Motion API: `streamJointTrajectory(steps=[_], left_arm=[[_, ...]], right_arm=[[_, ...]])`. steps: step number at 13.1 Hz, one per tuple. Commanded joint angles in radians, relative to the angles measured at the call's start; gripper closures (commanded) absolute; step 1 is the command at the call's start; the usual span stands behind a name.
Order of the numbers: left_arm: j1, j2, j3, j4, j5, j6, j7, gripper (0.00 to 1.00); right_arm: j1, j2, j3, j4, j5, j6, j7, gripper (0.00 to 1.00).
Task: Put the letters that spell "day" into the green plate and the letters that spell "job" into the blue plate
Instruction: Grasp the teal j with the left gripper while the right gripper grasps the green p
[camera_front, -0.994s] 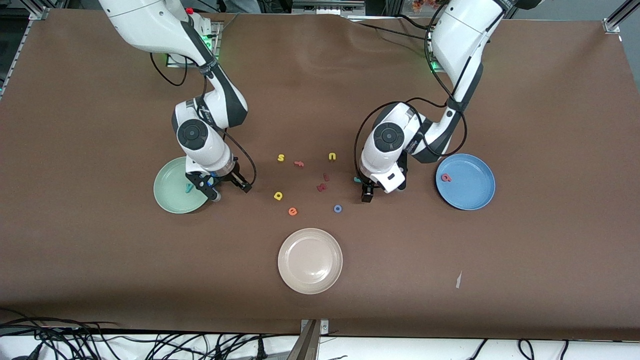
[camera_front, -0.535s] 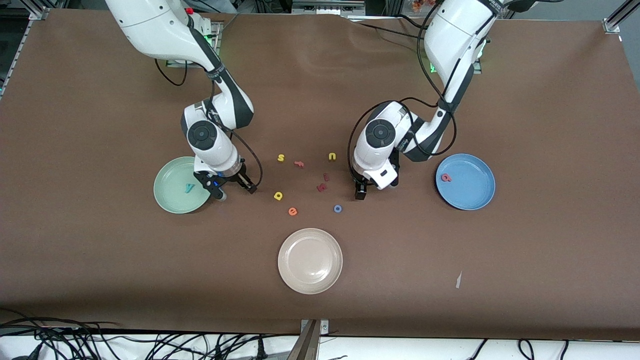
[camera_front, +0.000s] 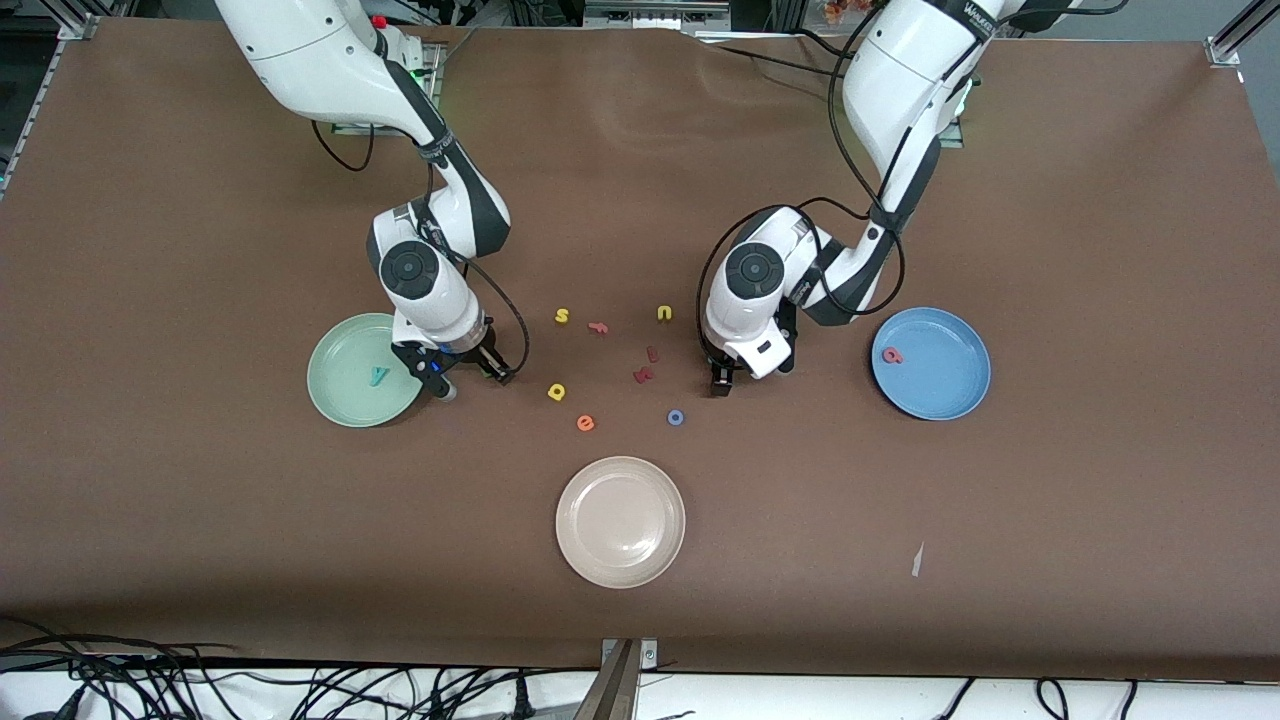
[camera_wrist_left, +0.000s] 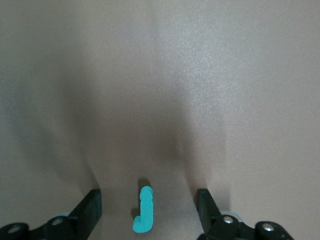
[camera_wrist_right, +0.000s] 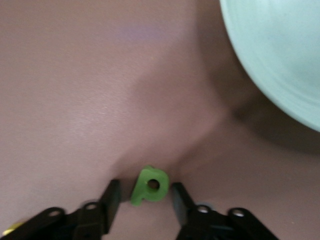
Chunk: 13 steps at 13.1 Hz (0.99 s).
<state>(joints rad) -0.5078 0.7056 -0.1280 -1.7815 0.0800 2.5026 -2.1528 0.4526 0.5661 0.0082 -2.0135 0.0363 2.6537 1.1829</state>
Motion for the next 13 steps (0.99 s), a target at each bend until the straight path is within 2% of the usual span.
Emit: streamJointTrajectory(steps=[1, 3, 4, 6, 7, 10, 11, 12, 13], left_arm=[[-0.018, 0.003, 0.010, -0.012, 0.035, 0.005, -0.044, 0.22], [-0.028, 0.003, 0.010, -0.010, 0.035, 0.005, -0.055, 0.33], [-0.028, 0.003, 0.010, -0.010, 0.035, 0.005, -0.056, 0.39], [-0.028, 0.003, 0.010, -0.012, 0.037, 0.005, -0.056, 0.55], [-0.028, 0.003, 0.010, -0.012, 0.037, 0.005, -0.055, 0.66], [-0.028, 0.003, 0.011, -0.010, 0.038, -0.002, -0.052, 0.93], [-0.028, -0.001, 0.011, -0.007, 0.038, -0.007, -0.047, 0.99], [-0.026, -0.006, 0.013, -0.006, 0.038, -0.010, -0.045, 1.00], [-0.024, -0.012, 0.014, 0.002, 0.038, -0.025, -0.042, 1.00]], right_arm=[[0.011, 0.000, -0.008, -0.022, 0.008, 0.026, 0.007, 0.75], [0.011, -0.003, -0.008, -0.024, 0.007, 0.023, 0.003, 0.89], [0.011, -0.008, -0.008, -0.022, 0.005, 0.017, 0.000, 0.89], [0.005, -0.050, -0.014, -0.021, 0.001, -0.013, -0.038, 0.89], [-0.015, -0.090, -0.017, -0.013, -0.004, -0.090, -0.086, 0.89], [-0.144, -0.188, -0.017, -0.016, -0.004, -0.245, -0.345, 0.88], [-0.188, -0.208, -0.016, -0.021, -0.007, -0.273, -0.424, 0.87], [-0.218, -0.225, -0.017, -0.030, -0.007, -0.305, -0.483, 0.85], [-0.241, -0.238, -0.016, -0.047, -0.007, -0.316, -0.518, 0.75]])
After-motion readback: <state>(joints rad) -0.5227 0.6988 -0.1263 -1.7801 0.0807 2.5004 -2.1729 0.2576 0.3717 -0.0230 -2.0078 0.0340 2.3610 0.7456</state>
